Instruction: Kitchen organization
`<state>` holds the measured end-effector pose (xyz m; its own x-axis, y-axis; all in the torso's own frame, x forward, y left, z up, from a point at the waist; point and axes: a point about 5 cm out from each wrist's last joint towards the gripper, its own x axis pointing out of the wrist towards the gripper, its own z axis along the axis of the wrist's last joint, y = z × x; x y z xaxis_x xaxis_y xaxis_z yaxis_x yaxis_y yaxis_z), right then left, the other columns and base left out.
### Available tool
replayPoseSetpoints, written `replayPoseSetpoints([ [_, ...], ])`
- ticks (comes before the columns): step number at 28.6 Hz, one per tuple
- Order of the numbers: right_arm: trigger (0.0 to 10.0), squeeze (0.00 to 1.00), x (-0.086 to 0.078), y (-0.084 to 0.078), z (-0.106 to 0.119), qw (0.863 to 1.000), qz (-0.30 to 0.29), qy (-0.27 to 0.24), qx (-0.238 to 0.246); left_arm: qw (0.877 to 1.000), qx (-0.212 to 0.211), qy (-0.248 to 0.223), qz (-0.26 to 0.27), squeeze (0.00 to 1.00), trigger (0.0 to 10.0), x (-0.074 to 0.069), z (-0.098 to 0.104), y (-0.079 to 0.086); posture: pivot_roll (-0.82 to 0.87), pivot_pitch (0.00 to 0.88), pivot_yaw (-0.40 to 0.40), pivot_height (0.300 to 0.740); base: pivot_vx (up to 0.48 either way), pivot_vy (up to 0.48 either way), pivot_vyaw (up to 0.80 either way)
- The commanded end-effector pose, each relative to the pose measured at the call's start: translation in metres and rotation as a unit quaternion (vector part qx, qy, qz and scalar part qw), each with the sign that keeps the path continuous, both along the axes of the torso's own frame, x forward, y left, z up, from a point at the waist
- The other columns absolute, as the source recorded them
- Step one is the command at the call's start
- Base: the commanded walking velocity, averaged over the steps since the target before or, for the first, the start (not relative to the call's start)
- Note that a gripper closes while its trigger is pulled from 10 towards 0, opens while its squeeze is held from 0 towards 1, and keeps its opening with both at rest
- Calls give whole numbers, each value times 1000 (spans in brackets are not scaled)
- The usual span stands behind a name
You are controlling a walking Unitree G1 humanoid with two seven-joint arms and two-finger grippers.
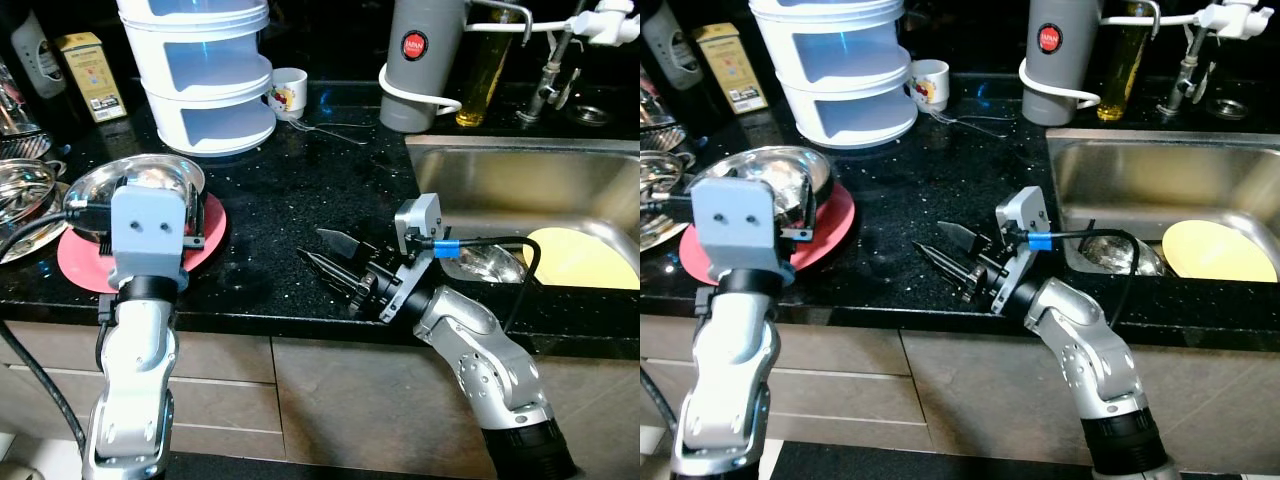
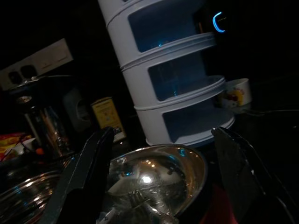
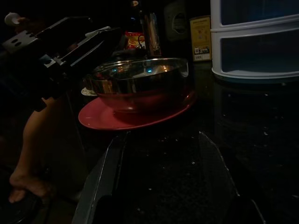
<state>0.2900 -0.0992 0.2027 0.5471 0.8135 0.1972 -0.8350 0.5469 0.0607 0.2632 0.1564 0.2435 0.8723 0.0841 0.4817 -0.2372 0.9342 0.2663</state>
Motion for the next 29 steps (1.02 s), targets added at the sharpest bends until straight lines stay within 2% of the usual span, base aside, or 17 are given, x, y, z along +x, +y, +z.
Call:
replayPoseSetpoints([
  [1, 10000, 0, 1, 1, 1, 1000, -1, -4, 3, 1000, 11, 9, -7, 0, 10000, 0, 0, -2, 44, 48, -19, 740, 0, 0, 800],
  [4, 10000, 0, 1, 2, 1, 1000, 0, -5, 6, 999, 11, 18, -28, 0, 10000, 3, 0, -8, 44, 47, -18, 740, 0, 0, 800],
  [6, 10000, 0, 1, 2, 2, 1000, -1, -6, 10, 999, 3, 30, -44, 0, 10000, 5, -1, -12, 42, 46, -15, 740, 0, -480, 800],
  [10, 10000, 0, 1, 2, 3, 1000, -3, -7, 18, 998, 3, 36, -53, 0, 10000, 8, -2, -15, 42, 46, -12, 740, 0, -480, 800],
  [14, 10000, 0, 2, 1, 4, 1000, -8, -8, 23, 998, 8, 38, -54, 0, 10000, 10, -2, -17, 42, 47, -8, 740, 0, 0, 750],
  [23, 10000, 0, 5, 1, 3, 999, -26, 6, 28, 998, 12, 43, -51, 0, 10000, 9, -5, -15, 41, 44, -8, 740, 0, 0, 0],
  [29, 10000, 0, 6, 0, 3, 999, -28, 5, 28, 997, -7, 44, -65, 0, 10000, 10, -5, -13, 38, 39, -7, 740, 0, 0, 0],
])
